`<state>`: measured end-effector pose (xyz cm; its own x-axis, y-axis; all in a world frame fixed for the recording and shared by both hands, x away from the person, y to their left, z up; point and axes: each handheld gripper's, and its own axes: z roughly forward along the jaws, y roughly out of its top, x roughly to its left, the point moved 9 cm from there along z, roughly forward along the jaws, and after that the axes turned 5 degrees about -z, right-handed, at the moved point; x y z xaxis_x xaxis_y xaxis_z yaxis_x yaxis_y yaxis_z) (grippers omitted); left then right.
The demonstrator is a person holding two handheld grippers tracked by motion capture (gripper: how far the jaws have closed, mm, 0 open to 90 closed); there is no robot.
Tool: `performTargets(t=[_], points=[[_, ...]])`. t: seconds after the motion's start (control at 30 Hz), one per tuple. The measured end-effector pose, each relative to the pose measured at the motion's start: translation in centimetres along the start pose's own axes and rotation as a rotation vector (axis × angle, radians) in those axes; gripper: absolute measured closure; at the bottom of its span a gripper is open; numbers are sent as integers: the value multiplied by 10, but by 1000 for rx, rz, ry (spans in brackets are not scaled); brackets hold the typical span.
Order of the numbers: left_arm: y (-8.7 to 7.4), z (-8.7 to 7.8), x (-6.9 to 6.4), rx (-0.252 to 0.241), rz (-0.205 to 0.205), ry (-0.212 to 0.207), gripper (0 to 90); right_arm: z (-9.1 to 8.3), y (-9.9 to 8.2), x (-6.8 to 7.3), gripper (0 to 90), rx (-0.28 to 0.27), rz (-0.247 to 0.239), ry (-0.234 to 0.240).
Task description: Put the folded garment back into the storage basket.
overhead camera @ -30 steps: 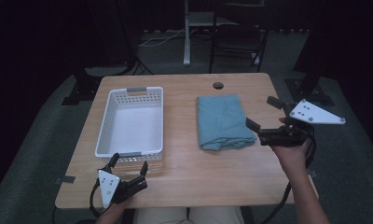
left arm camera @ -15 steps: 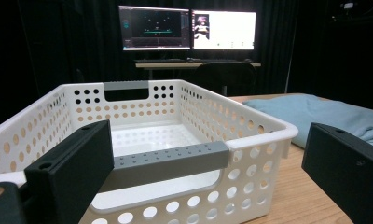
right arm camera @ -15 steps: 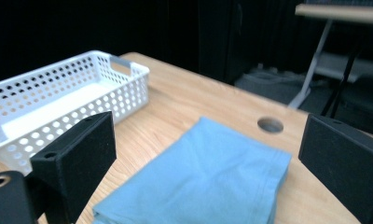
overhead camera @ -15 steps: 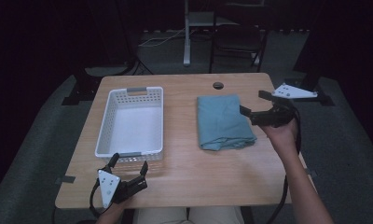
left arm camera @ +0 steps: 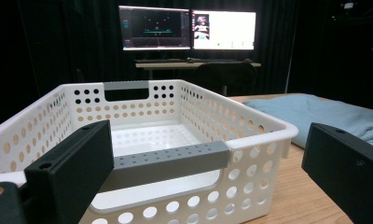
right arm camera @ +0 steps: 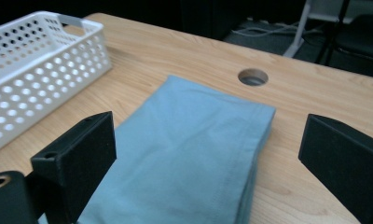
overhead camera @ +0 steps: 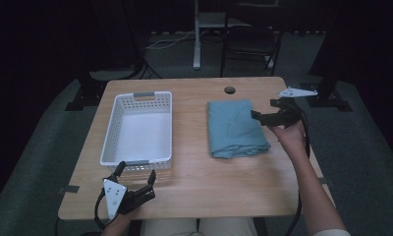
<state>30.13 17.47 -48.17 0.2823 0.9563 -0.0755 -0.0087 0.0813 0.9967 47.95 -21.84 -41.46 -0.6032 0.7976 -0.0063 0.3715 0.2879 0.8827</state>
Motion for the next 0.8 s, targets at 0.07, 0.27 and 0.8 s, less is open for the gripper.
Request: performTargets(t=[0.07,0.27,0.8], points=[[0,0,0,0,0,0,34,3,-2,-4,43,9,-11,-21],[0,0,0,0,0,0,34,17,-13,-10,43,64,4,-33],[0,0,0,1,0,0,34,52,-47,-11,50,203,57,11]])
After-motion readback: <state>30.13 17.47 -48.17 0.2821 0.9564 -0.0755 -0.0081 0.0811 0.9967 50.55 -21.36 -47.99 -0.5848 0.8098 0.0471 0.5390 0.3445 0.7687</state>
